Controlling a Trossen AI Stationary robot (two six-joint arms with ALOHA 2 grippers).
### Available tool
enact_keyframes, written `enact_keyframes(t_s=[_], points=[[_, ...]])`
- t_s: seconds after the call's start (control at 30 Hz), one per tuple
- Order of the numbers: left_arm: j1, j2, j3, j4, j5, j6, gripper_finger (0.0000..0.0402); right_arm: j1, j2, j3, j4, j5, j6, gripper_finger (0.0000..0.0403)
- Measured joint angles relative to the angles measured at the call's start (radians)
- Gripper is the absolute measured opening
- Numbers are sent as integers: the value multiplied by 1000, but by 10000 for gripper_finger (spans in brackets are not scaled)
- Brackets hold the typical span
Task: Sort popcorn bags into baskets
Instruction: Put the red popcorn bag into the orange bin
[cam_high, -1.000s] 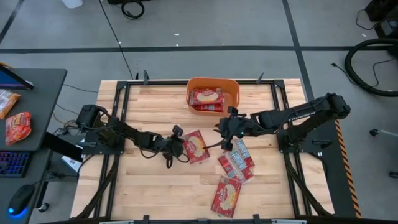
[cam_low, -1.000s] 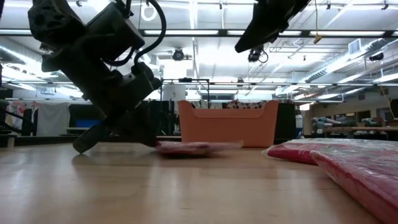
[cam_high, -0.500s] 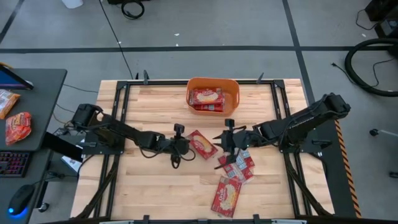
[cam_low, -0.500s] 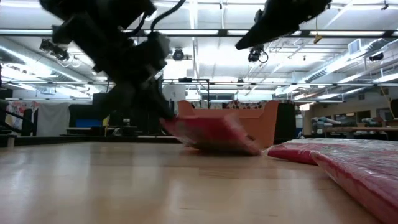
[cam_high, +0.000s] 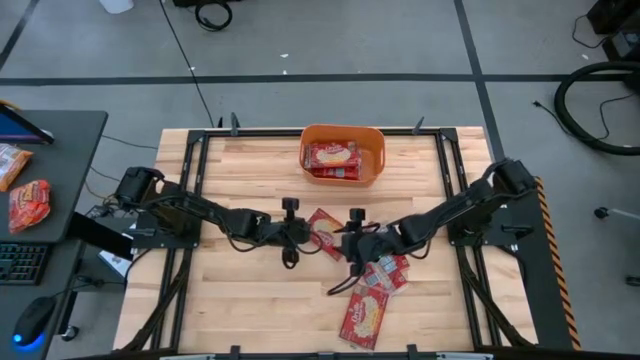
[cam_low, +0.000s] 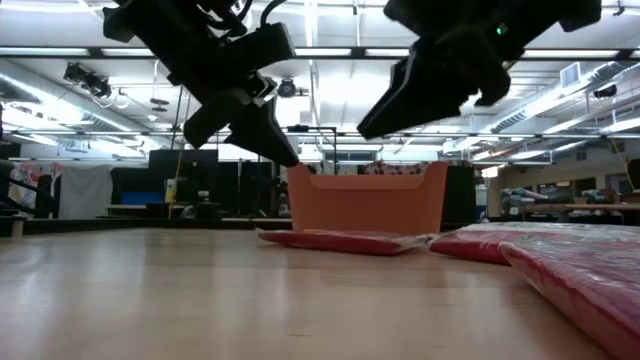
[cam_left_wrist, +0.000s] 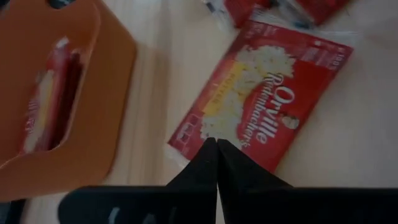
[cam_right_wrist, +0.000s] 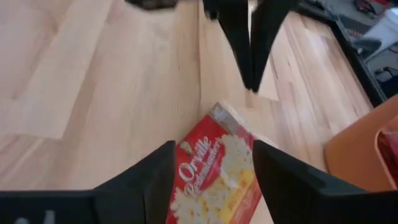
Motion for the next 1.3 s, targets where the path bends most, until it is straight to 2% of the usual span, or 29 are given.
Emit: enact_keyframes(t_s=[0.17,0.33,0.53,0.7,0.93,1.07,1.3], points=[[-2,0,-1,-12,106,9,13,-2,47,0,-17,20,54,225],[-2,0,-4,-73,95,-4,56,5,109,1,-58,-32,-3,225],[31,29,-5,-67,84,-43,92,50,150,0,-82,-36,-75,225],[68,86,-6,-37,84,-41,92,73,147,1,-131,-32,-112,224],[106,176,-3,27,180,-41,87,50,150,0,-185,-32,-98,224],[106,213,-1,51,179,-40,87,39,150,-2,-181,-67,-139,224],[103,231,-2,76,182,-41,87,39,150,-3,-174,-55,-280,224]])
